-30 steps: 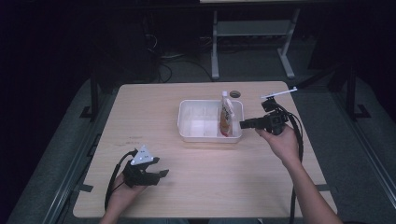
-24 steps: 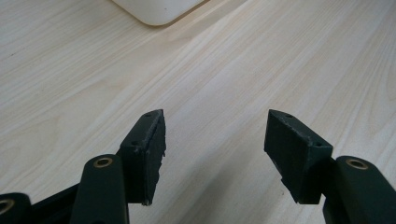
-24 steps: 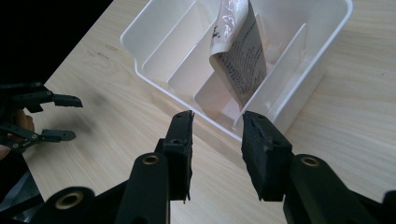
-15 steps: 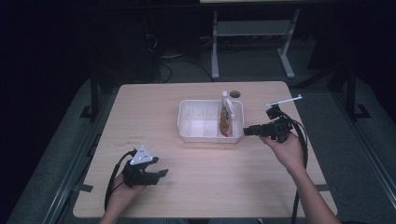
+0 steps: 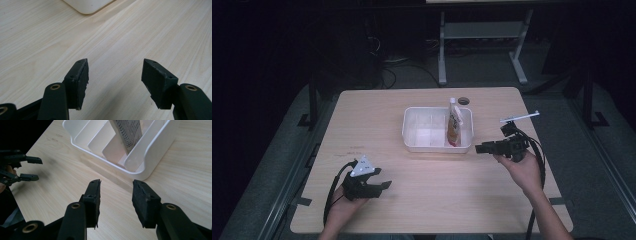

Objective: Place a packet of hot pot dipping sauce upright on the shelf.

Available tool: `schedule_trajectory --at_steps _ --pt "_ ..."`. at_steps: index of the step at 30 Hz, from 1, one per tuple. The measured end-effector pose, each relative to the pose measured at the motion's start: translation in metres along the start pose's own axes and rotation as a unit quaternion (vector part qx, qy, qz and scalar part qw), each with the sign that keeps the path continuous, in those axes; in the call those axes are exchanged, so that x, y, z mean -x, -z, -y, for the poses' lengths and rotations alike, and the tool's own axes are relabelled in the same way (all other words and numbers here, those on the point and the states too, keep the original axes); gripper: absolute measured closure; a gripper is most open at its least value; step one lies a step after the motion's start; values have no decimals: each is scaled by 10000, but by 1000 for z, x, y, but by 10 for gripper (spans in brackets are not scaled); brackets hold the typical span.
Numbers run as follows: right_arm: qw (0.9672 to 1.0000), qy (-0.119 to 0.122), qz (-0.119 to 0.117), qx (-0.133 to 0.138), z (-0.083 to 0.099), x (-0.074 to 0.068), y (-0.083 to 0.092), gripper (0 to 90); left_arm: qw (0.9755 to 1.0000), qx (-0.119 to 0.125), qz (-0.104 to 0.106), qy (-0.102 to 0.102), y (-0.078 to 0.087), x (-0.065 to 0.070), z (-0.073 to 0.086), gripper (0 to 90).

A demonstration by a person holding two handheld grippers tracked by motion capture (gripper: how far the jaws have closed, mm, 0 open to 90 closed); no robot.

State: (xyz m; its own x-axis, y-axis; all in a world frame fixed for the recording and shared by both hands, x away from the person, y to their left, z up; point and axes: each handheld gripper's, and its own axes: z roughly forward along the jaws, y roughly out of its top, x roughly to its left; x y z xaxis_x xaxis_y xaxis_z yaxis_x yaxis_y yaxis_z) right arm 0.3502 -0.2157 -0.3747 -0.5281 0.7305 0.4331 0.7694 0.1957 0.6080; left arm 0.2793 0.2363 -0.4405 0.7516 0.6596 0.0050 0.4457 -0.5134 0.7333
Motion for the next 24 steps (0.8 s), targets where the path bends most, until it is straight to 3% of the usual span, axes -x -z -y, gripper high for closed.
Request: schedule_trajectory --at_steps 24 --pt "10000 -8 -58 -43 33 3 0 571 10000 18 -8 16 1 0 1 382"
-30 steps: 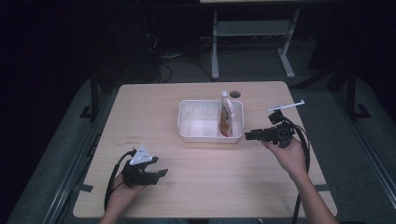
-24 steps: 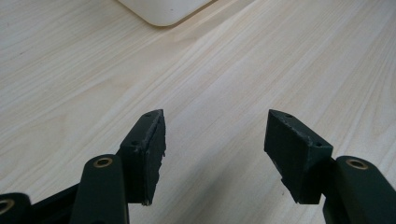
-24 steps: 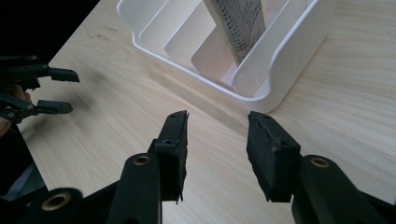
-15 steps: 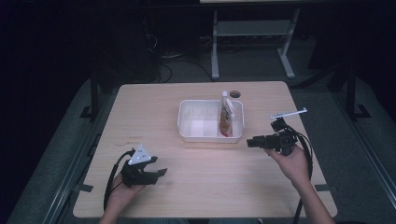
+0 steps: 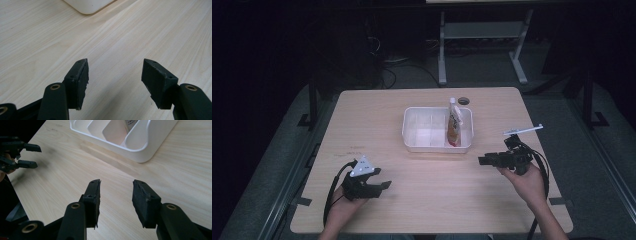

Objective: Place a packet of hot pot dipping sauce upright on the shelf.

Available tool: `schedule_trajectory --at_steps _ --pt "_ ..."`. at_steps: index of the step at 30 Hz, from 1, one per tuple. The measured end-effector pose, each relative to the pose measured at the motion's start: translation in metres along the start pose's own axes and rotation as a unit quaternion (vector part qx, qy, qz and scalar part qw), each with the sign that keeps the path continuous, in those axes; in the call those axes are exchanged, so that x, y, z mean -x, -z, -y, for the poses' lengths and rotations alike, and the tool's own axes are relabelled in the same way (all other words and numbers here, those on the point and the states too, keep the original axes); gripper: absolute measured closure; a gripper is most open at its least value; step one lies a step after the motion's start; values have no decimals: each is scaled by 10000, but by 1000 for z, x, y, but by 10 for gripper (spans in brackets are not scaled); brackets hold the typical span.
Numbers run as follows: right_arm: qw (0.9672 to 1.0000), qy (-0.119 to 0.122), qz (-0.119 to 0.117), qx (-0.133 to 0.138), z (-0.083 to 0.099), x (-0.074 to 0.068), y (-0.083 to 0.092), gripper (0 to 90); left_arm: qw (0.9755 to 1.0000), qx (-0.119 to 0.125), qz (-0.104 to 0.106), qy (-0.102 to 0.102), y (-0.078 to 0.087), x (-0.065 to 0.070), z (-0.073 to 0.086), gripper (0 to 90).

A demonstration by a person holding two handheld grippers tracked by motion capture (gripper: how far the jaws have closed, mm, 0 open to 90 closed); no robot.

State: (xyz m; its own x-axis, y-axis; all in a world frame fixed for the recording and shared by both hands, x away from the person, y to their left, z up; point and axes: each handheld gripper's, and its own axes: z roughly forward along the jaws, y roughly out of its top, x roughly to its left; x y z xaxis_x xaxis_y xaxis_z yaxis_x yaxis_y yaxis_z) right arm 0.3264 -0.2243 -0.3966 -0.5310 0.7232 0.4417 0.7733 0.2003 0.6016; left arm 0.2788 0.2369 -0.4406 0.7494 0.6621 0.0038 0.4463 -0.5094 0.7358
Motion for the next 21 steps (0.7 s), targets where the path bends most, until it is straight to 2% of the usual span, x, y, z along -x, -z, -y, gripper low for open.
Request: schedule_trajectory --at_steps 21 --pt "9999 -134 -50 -27 31 10 -3 554 10000 -16 10 -12 -1 1 0 382"
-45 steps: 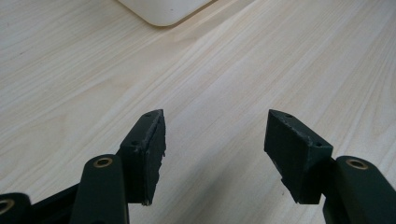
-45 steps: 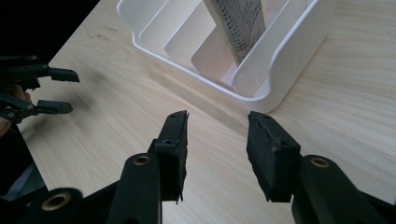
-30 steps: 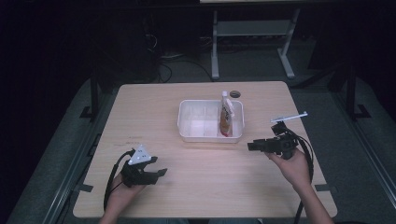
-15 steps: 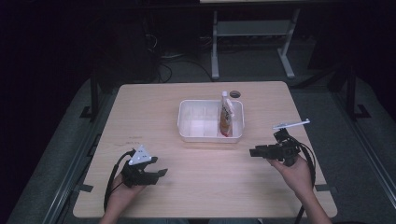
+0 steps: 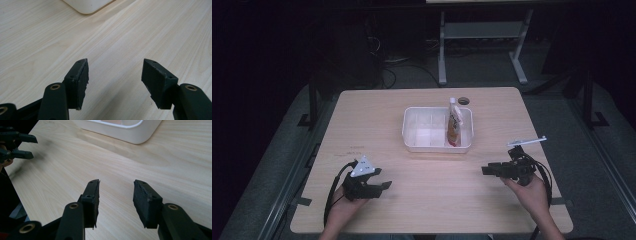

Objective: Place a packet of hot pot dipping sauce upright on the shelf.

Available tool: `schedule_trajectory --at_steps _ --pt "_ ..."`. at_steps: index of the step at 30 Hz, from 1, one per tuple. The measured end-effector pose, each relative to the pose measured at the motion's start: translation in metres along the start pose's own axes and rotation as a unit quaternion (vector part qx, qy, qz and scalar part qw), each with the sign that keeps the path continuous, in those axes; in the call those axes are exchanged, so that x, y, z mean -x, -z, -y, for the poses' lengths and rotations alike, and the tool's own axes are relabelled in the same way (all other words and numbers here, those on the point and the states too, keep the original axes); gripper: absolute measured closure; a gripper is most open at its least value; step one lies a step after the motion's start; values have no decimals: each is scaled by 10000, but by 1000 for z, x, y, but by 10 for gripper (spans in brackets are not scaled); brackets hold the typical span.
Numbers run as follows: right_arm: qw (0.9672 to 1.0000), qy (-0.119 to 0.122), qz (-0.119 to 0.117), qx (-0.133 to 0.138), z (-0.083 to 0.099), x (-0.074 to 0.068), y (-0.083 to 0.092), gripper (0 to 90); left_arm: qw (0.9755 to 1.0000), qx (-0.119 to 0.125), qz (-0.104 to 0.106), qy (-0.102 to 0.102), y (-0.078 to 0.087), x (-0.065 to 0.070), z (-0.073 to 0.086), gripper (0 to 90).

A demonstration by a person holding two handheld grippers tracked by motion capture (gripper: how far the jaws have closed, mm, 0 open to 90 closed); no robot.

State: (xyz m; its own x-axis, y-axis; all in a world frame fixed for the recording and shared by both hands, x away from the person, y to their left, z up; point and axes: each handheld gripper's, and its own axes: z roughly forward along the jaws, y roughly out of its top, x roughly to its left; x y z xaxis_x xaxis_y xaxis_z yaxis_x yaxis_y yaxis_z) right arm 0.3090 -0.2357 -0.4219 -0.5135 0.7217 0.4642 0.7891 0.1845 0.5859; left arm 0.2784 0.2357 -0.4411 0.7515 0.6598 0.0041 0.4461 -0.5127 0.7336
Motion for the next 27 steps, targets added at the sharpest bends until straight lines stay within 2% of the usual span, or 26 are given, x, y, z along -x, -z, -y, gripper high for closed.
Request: schedule_trajectory --at_steps 12,17,22,24,27 --pt "10000 71 10 7 16 -1 -3 523 10000 -25 11 -15 -1 1 0 381" --pt "9998 164 27 104 26 -1 -5 490 10000 -25 12 -15 -1 1 0 381" --pt "9992 256 73 288 40 -2 -6 418 10000 -27 15 -23 -2 1 0 381" --pt "9993 217 54 290 45 -2 -6 386 10000 -14 14 -24 -1 1 0 381" --pt "9989 287 91 349 48 -4 -3 366 10000 -14 12 -26 -1 0 0 380"
